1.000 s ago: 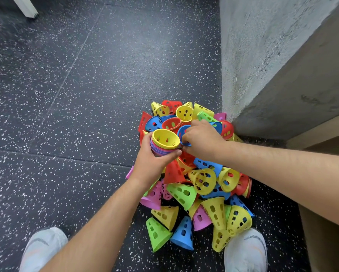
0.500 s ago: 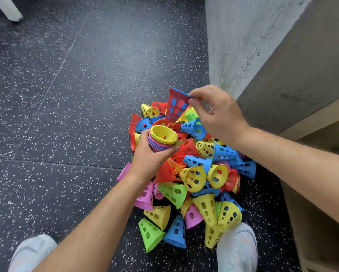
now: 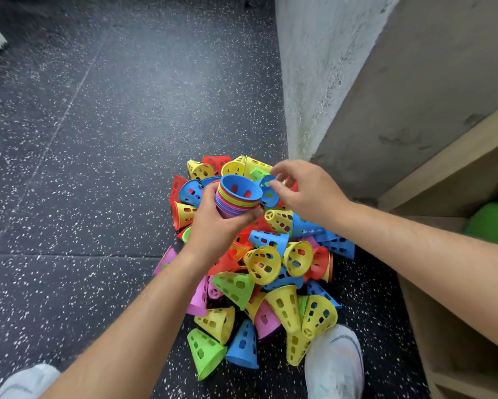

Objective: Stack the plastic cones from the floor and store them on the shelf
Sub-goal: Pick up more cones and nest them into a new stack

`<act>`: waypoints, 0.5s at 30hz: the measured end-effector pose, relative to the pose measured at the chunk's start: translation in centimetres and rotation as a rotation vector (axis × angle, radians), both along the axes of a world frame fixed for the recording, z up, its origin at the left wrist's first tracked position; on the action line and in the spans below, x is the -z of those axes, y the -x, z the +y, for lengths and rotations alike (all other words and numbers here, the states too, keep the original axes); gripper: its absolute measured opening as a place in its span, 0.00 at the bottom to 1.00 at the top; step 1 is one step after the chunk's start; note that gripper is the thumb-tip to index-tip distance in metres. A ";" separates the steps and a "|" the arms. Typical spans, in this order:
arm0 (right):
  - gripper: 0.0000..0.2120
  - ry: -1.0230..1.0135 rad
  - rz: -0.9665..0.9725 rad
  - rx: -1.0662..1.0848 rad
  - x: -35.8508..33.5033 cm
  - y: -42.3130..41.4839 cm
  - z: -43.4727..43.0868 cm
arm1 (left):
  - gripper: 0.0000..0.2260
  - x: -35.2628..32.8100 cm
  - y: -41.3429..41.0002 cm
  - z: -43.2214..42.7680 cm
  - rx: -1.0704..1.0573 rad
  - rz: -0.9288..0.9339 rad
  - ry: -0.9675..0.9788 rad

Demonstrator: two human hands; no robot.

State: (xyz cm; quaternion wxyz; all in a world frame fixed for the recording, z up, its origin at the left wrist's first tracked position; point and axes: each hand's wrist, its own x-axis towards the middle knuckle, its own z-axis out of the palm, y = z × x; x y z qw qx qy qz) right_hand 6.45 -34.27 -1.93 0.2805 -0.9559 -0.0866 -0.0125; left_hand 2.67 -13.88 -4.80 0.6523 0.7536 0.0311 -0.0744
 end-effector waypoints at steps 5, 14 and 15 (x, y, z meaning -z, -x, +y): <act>0.27 0.196 0.076 0.041 1.4 -1.4 0.2 | 0.27 0.2 0.0 -0.2 0.004 0.021 0.009; 0.36 0.331 0.222 0.082 3.8 -2.6 1.9 | 0.28 1.1 -0.2 0.4 0.006 0.050 0.021; 0.35 0.306 0.229 0.087 3.8 -2.6 1.9 | 0.28 1.2 -0.3 0.4 0.009 0.054 0.028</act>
